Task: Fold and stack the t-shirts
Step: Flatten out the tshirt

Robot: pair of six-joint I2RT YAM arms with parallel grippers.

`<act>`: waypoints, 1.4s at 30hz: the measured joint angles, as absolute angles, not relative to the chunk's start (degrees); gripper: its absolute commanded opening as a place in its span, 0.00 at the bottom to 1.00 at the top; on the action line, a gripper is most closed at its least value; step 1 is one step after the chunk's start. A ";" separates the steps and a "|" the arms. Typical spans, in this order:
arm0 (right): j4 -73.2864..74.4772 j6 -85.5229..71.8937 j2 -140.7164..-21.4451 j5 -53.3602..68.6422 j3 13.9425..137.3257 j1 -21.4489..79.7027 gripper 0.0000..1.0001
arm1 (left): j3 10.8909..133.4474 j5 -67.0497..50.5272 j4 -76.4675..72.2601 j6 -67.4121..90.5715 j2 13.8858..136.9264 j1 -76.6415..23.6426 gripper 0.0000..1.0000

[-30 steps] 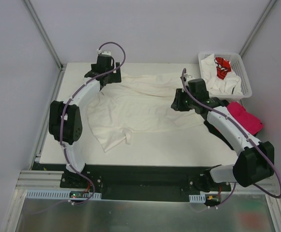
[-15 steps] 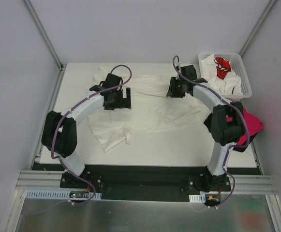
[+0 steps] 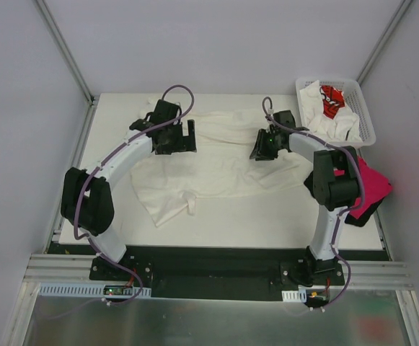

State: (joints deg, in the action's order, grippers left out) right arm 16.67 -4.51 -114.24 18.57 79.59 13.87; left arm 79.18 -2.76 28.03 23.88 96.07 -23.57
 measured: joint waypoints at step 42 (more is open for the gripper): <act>-5.34 -24.62 -85.03 29.23 35.81 8.32 0.40 | 89.76 2.50 32.47 23.35 88.14 -23.57 0.99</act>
